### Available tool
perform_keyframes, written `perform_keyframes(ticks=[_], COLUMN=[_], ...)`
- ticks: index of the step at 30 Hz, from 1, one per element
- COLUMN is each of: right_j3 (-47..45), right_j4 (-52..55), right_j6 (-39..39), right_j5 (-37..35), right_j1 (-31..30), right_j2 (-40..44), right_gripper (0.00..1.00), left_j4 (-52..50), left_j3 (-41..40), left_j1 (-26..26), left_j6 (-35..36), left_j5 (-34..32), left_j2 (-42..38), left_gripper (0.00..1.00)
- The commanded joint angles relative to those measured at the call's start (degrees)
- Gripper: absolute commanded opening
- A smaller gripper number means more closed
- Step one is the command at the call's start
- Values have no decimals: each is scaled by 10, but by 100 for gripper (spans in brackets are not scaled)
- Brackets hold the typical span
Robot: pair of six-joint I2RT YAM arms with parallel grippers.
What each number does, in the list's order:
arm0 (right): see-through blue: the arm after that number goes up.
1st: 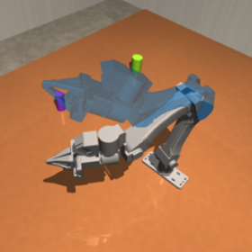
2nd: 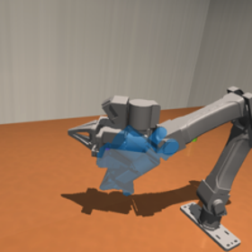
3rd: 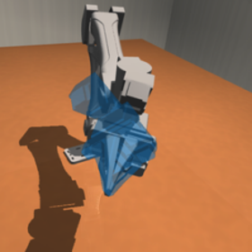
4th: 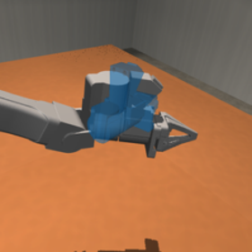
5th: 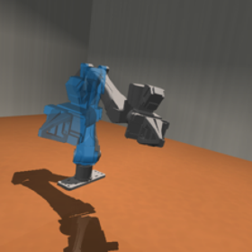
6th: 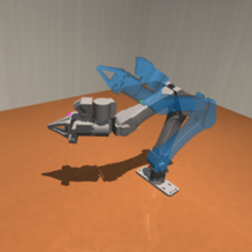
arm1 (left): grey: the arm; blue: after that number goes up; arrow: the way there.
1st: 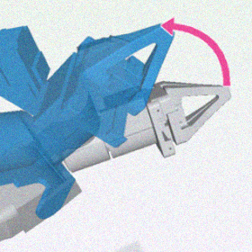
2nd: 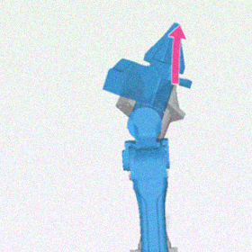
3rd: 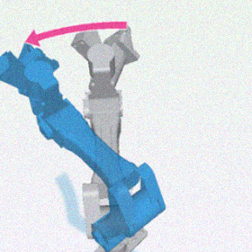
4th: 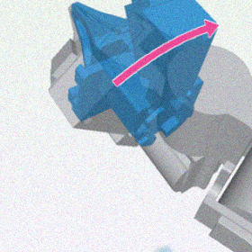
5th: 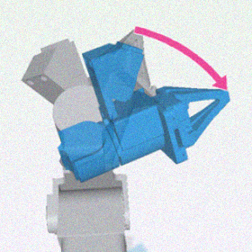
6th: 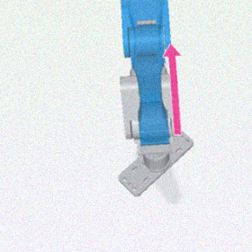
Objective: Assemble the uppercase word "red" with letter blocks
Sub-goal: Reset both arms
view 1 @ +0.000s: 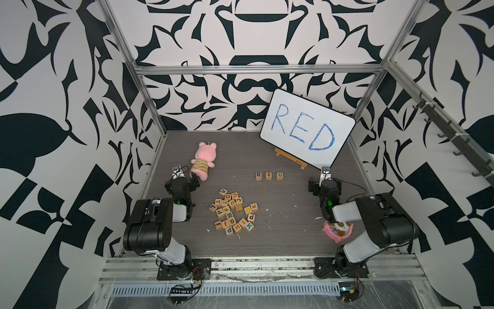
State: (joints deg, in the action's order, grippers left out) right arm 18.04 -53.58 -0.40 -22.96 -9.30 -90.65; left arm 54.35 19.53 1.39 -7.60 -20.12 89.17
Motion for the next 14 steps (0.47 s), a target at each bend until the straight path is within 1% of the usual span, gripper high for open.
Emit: perform_keyframes(ticks=[1,8,10,14], right_j3=[13,13,13,10], right_j4=[-15,-22,-18,-17], right_j6=[13,10,-3,-6], right_j5=[-12,-13,24,27], right_j1=[2,2,2,2], right_j2=[14,7,9,14], right_gripper=[100,100,100,100], left_j4=[-8,-8,-10,-9], left_j3=[10,10,10,10], left_j1=[1,1,1,1], left_j6=[-5,-6,-4,-3], left_j5=[4,4,6,7], left_j2=[-5,-4,-3,-3], left_gripper=[99,100,99,100])
